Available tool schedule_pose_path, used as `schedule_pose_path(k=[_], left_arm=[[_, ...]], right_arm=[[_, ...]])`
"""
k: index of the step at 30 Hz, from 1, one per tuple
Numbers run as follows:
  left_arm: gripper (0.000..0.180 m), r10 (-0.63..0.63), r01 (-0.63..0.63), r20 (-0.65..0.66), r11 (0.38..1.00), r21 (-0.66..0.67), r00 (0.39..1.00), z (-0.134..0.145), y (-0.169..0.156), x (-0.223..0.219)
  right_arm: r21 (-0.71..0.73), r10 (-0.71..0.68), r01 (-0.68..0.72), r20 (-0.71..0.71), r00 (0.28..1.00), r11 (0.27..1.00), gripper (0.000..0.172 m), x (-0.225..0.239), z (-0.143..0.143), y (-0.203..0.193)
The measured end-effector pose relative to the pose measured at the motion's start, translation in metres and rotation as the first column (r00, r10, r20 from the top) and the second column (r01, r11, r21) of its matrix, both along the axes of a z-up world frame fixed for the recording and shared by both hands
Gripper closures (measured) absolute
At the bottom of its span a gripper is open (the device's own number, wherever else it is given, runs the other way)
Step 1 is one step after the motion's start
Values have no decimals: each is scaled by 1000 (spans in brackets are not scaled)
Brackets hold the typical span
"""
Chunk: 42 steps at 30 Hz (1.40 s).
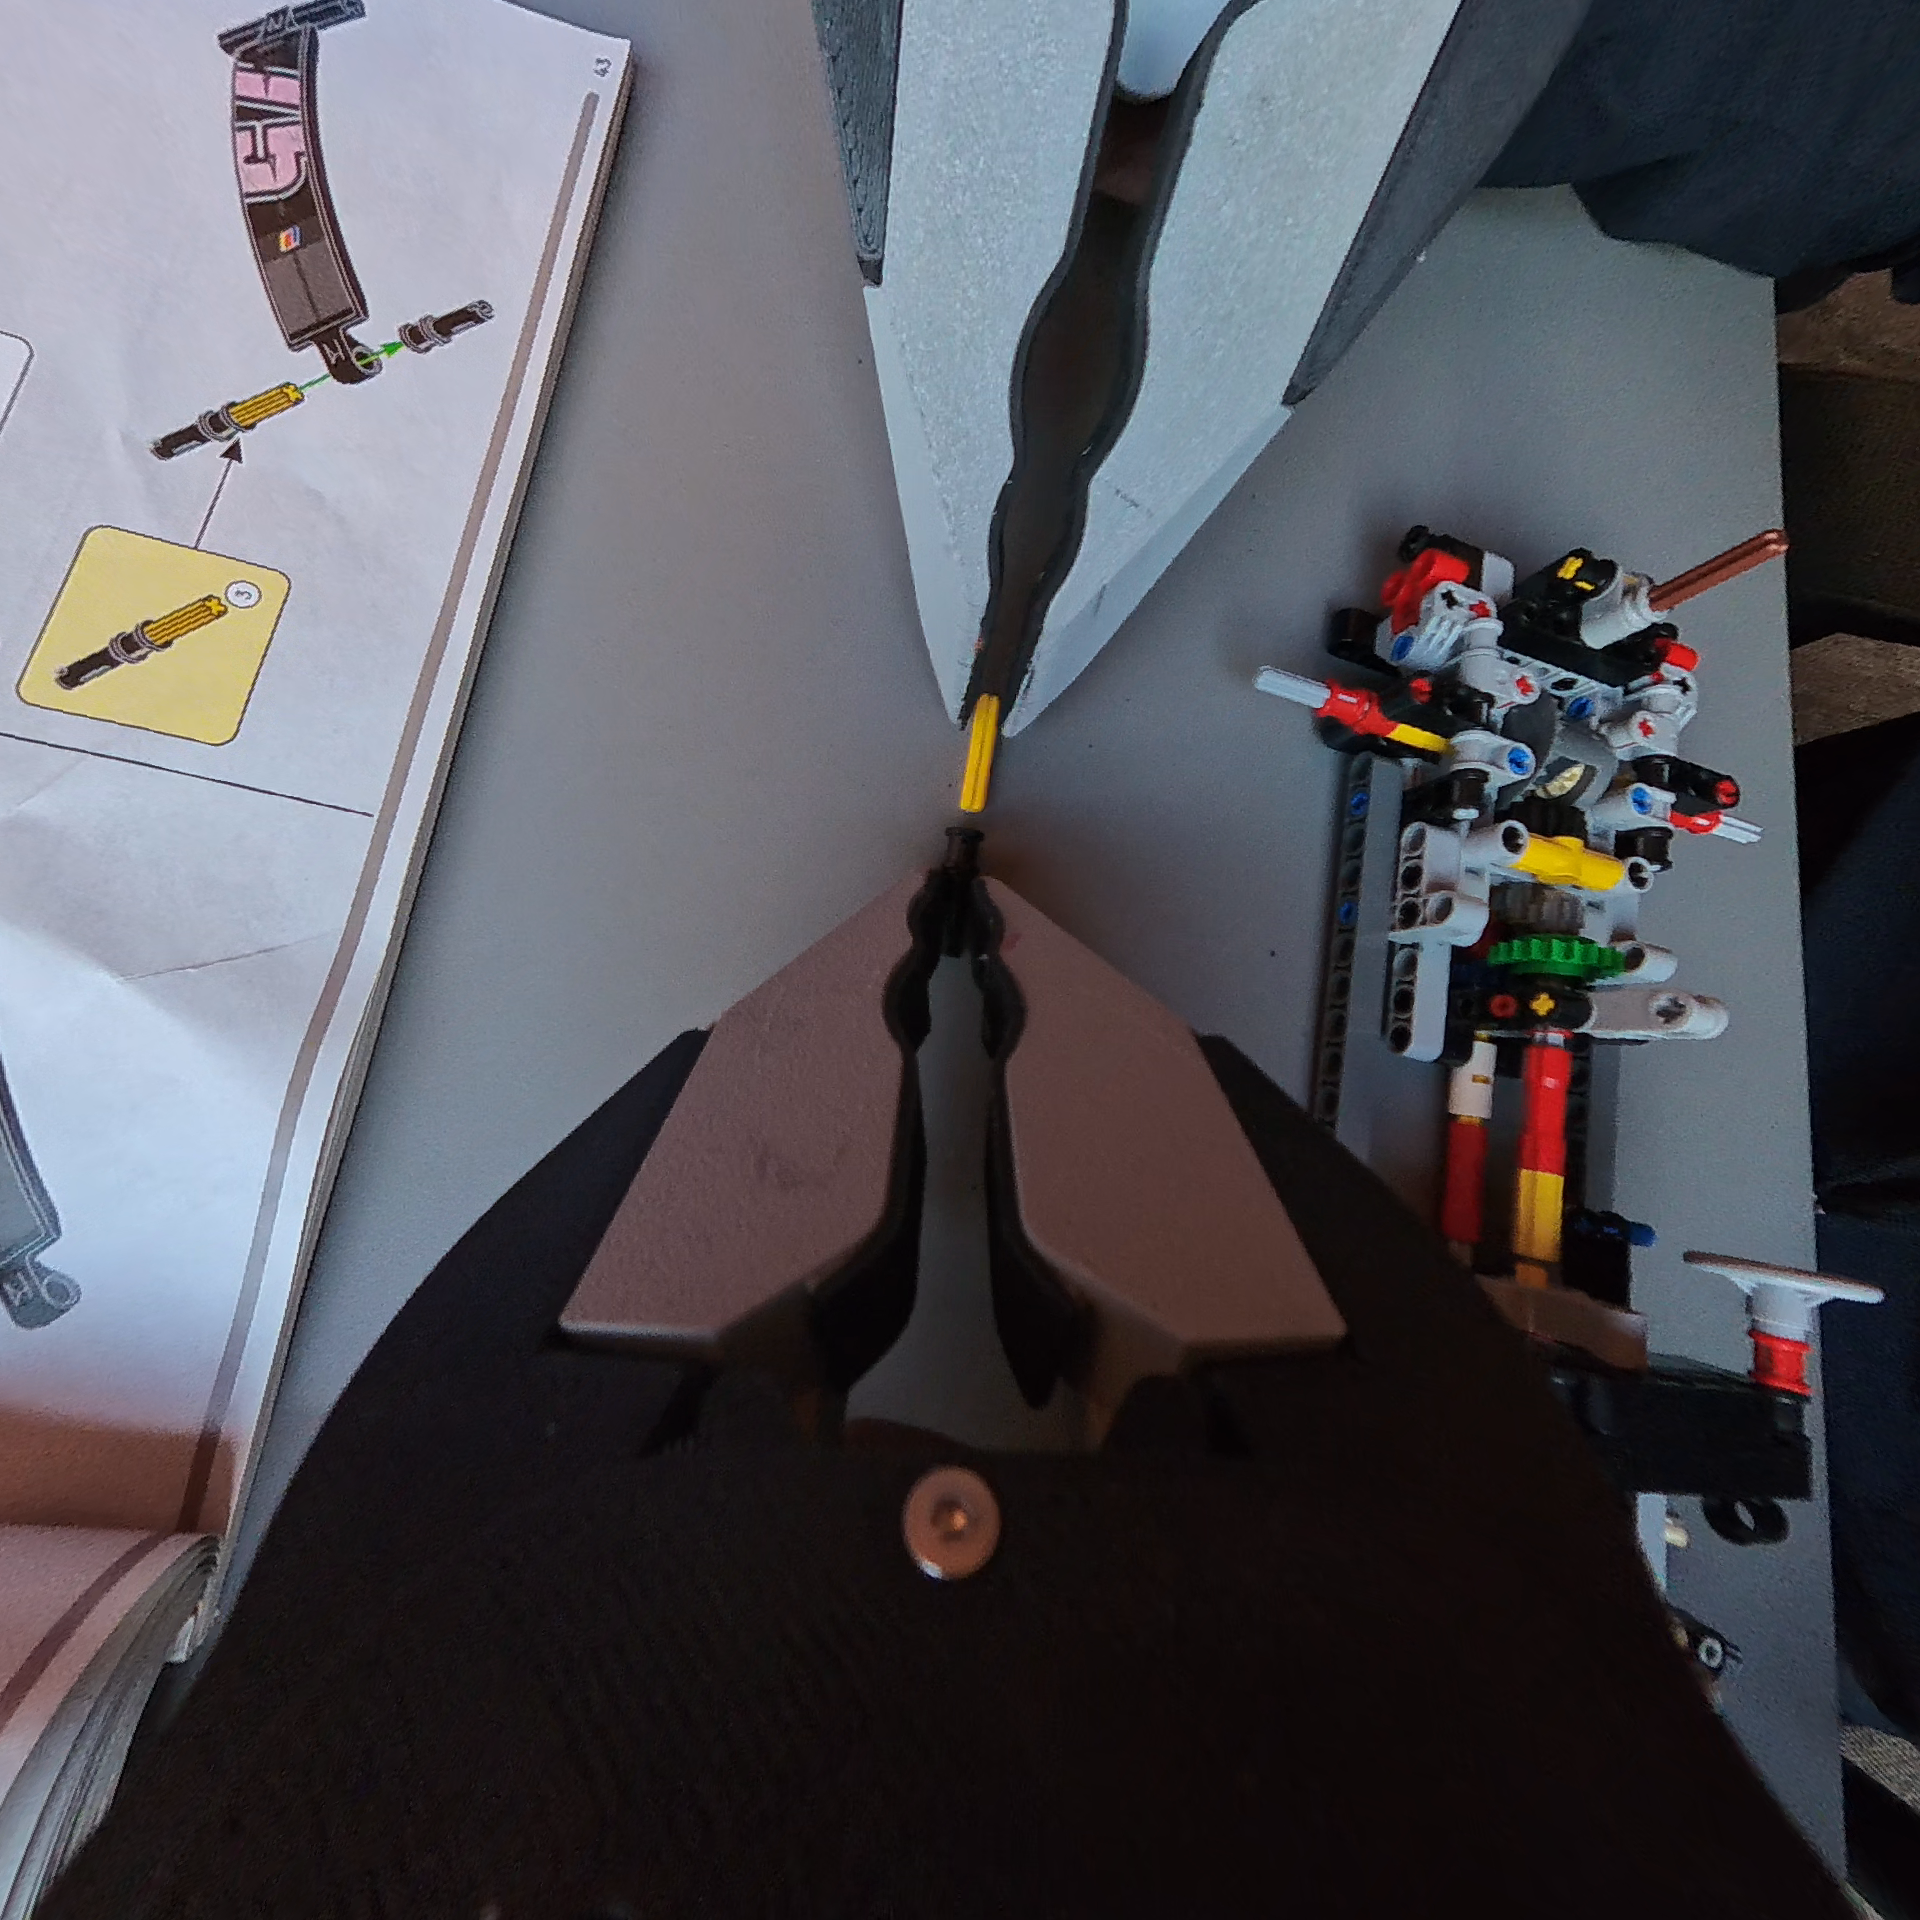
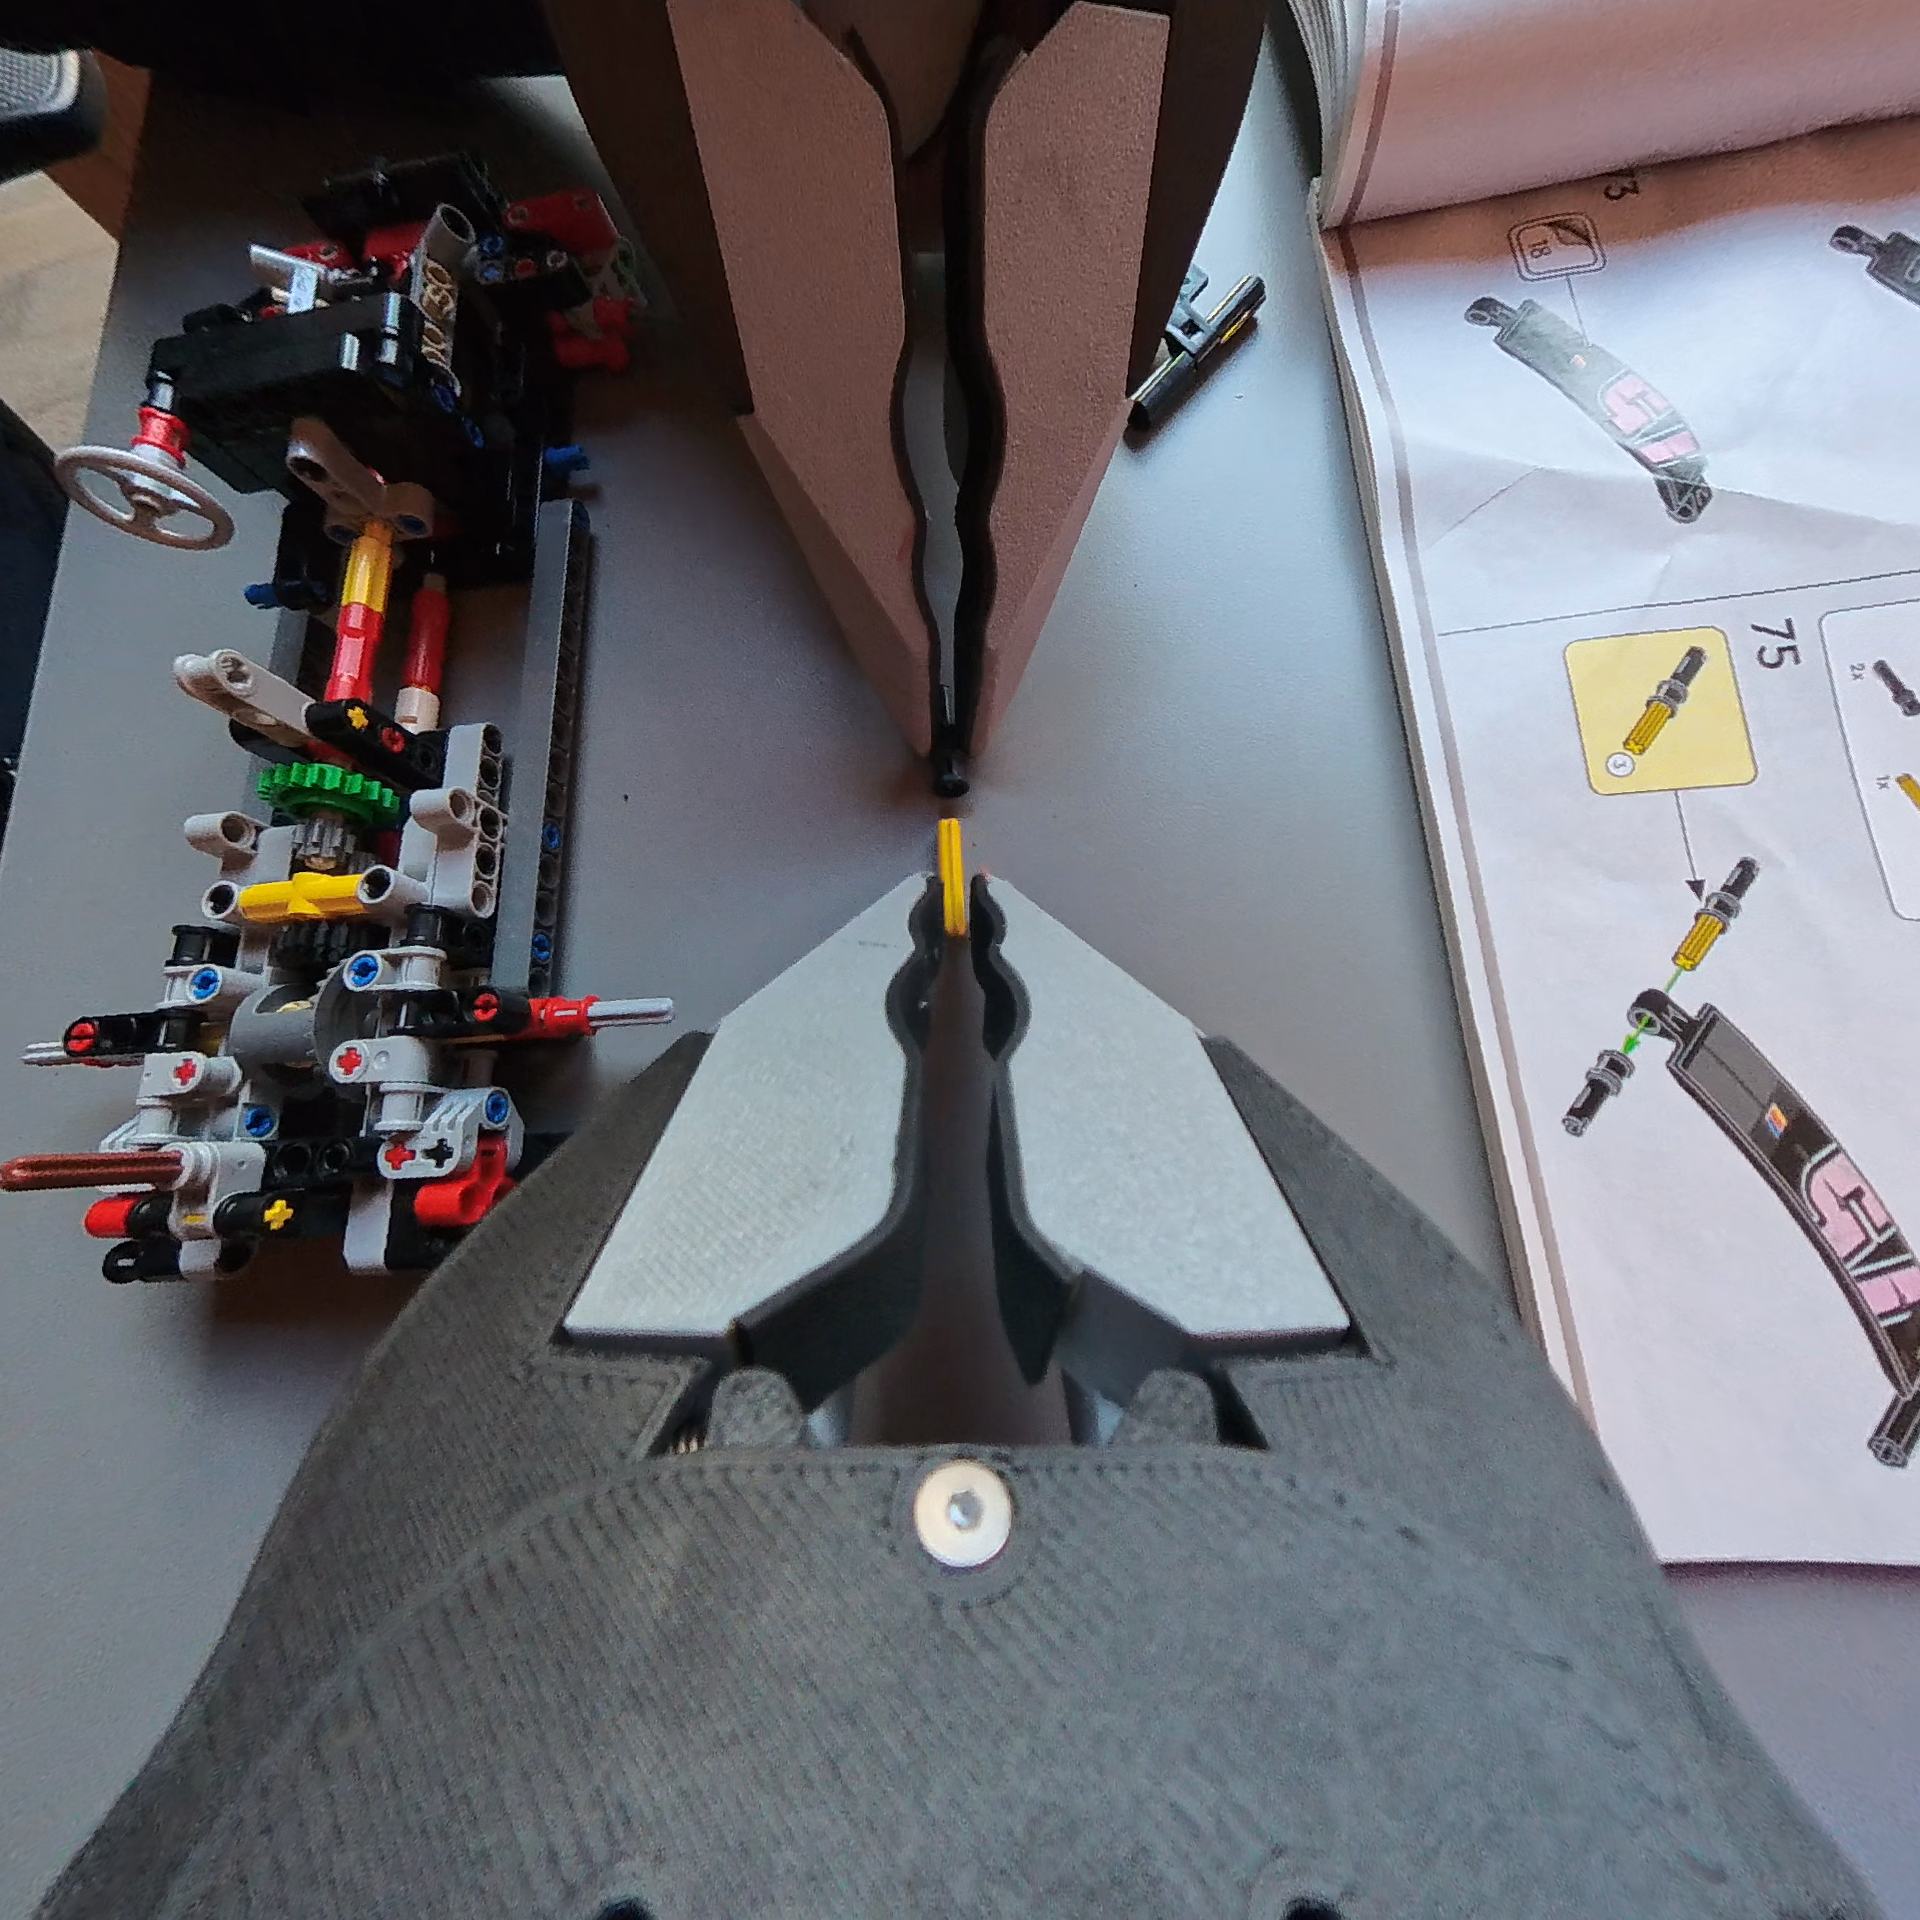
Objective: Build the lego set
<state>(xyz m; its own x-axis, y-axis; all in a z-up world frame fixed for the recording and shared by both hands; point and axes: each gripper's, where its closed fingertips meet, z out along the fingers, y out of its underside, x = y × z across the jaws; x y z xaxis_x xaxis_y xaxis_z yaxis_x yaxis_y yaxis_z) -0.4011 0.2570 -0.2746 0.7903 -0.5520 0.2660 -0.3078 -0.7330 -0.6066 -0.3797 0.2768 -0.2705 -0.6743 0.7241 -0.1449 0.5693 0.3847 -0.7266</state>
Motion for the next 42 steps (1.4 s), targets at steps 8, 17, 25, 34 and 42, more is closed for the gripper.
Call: schedule_pose_path(k=[8,17,25,34,42], left_arm=[[179,-1,1,-14,1000,2,1000,0,0,0],[179,-1,1,-30,1000,1,1000,0,0,0],[179,1,-1,-37,1000,1,999,0,0,0],[179,0,0,-46,1000,0,999,0,0,0],[179,-16,15,-68,1000,-9,998,0,-1,0]], right_arm=[[26,5,-5,-9,1000,1000,169,0,-4,1],[14,16,-16,-16,1000,1000,171,0,-4,0],[35,20,-19,-27,999,999,171,-2,-4,-4],[-6,30,-30,-36,999,1000,172,-2,1,-5],[24,38,-38,-32,999,999,171,-2,-3,-6]])
